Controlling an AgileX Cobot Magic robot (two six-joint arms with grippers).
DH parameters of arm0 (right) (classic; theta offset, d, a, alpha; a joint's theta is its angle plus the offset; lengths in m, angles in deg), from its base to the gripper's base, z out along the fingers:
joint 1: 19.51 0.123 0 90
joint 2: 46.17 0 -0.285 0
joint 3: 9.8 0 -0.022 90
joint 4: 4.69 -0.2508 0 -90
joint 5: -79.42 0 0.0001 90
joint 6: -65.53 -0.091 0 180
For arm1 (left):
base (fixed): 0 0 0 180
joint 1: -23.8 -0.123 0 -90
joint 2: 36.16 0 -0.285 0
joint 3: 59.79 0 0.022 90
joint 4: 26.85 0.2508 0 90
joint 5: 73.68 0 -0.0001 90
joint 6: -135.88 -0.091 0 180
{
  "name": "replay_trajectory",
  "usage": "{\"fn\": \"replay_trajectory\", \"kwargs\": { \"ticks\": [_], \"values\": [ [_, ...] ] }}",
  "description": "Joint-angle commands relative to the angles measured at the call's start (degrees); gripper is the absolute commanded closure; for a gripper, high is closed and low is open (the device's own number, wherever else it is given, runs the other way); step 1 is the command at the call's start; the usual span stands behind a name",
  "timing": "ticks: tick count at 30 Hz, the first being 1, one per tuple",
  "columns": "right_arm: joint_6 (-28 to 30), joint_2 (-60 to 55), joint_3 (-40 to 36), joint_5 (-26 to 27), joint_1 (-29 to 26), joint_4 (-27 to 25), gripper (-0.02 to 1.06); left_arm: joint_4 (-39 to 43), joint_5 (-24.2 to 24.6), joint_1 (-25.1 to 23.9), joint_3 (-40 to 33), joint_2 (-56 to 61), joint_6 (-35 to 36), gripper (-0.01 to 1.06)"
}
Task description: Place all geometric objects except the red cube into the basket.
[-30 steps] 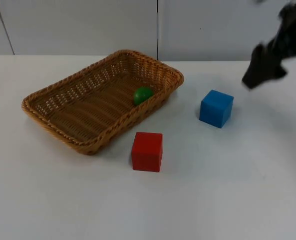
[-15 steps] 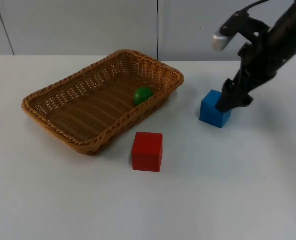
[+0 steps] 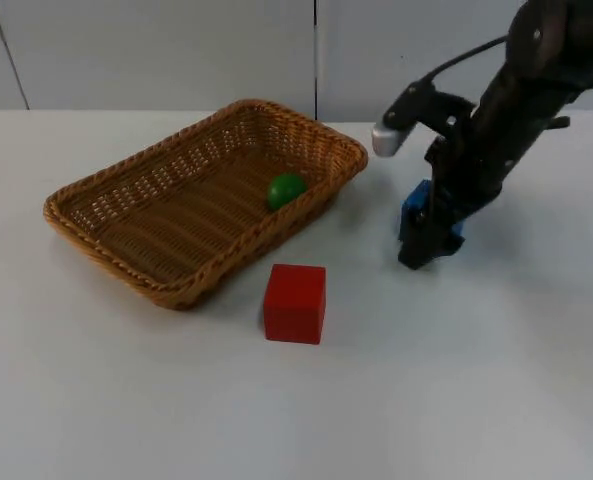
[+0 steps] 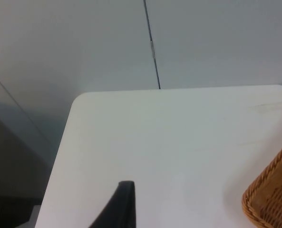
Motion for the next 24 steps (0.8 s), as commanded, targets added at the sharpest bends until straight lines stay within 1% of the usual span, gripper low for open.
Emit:
{"fn": "replay_trajectory", "kwargs": {
  "ticks": [1,2,3,4,5,6,7,8,10,14,16,19,20,21,22,23,24],
  "values": [
    [-0.74,0.45,0.27,0.33,0.29,0.87,0.08,0.54,0.03,-0.15,-0.12,0.11,0.54,0.0],
    [-0.74,0.36,0.27,0.17,0.29,1.42,0.23,0.54,0.03,-0.15,-0.12,0.11,0.54,0.0],
    [-1.16,0.36,0.27,0.07,0.29,1.36,0.42,0.54,0.03,-0.15,-0.12,0.11,0.54,0.0],
    [-3.03,0.36,0.27,0.58,0.29,1.88,0.73,0.54,0.03,-0.15,-0.12,0.11,0.54,0.0],
    [-3.03,0.36,0.27,0.58,0.29,1.88,0.73,0.54,0.03,-0.15,-0.12,0.11,0.54,0.0],
    [-6.16,0.36,0.27,1.45,0.29,2.5,1.06,0.54,0.03,-0.15,-0.12,0.11,0.54,0.0],
    [-8.19,0.63,0.27,2.12,0.29,2.63,1.02,0.54,0.03,-0.15,-0.12,0.11,0.54,0.0],
    [-8.61,1.62,0.27,2.11,0.29,2.63,1.0,0.54,0.03,-0.15,-0.12,0.11,0.54,0.0],
    [-8.75,2.16,0.27,2.11,0.29,2.63,1.0,0.54,0.03,-0.15,-0.12,0.11,0.54,0.0],
    [-9.51,10.41,0.27,2.1,0.29,2.52,1.0,0.54,0.03,-0.15,-0.12,0.11,0.54,0.0],
    [-10.59,12.6,0.27,2.03,0.29,2.52,1.0,0.54,0.03,-0.15,-0.12,0.11,0.54,0.0],
    [-14.61,20.74,0.27,1.82,0.18,2.4,1.0,0.54,-0.07,-0.15,-0.12,0.11,0.54,0.0],
    [-14.61,20.74,0.27,1.82,0.18,2.4,1.0,0.54,-0.07,-0.15,-0.12,0.11,0.54,0.0],
    [-16.64,22.88,0.27,1.82,0.18,1.39,1.0,0.54,-0.31,-0.15,-0.12,0.11,0.54,0.0],
    [-18.49,25.02,0.27,1.82,0.18,-0.69,1.0,0.54,-0.42,-0.15,-0.12,0.11,0.54,0.0],
    [-20.08,26.54,0.27,1.93,0.18,-3.23,1.0,0.54,-0.65,-0.15,-0.12,0.11,0.54,0.0],
    [-23.61,28.31,0.17,2.24,0.18,-7.11,1.0,0.54,-0.94,-0.15,-0.12,0.11,0.54,0.0]
  ]
}}
